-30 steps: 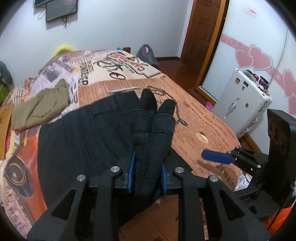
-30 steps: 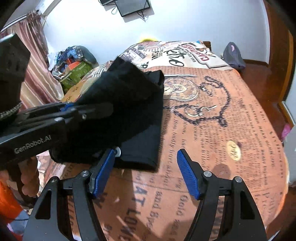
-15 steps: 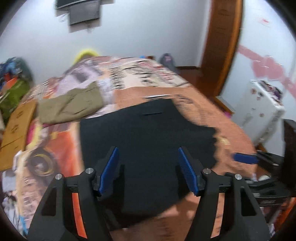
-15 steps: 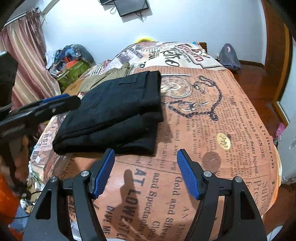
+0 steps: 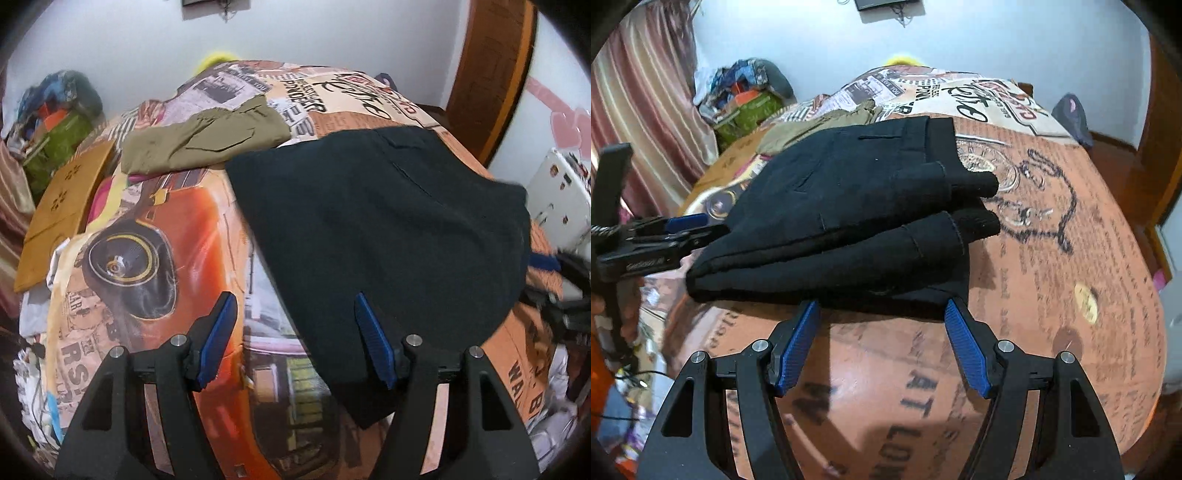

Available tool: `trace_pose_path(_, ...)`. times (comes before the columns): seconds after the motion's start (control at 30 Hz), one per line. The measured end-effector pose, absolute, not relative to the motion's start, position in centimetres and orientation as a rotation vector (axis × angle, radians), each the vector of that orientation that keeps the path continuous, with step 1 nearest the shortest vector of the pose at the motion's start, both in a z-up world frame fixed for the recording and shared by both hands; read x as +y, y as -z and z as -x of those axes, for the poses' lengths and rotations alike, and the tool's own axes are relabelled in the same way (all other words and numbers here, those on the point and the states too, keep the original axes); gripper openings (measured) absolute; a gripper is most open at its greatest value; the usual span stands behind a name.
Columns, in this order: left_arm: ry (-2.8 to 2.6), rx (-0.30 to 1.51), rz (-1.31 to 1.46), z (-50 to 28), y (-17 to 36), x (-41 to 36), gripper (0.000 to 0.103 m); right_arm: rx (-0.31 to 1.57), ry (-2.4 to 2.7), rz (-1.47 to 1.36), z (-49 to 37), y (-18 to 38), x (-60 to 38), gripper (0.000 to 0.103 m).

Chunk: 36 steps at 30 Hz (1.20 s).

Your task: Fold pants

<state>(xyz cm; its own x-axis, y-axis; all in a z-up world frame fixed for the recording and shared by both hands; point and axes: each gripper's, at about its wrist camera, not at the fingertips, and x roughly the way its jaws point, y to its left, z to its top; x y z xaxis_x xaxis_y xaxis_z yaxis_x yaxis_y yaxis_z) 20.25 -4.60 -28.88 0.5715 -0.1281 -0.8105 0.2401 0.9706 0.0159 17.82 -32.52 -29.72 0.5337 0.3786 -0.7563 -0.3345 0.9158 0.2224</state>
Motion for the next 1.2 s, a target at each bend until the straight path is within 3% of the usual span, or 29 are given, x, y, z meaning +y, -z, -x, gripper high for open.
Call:
trace_pose_path(0.5,0.235,0.914,-0.010,-18.7,28.4,-8.7,0.066,0.945,-0.392,-0.055,-25.5,30.9,-34.2,0.067)
trace_pose_path(0.83,0.060,0.803,0.013,-22.7,23.7,0.4,0.065,0.888,-0.383,0.008,-22.5,27.9,-34.4,0.067)
trace_pose_path(1.2,-0.044,0.970,-0.079,-31.6,30.6,6.9,0.065,0.834,-0.512,-0.065,-18.4,23.7,-29.8,0.070)
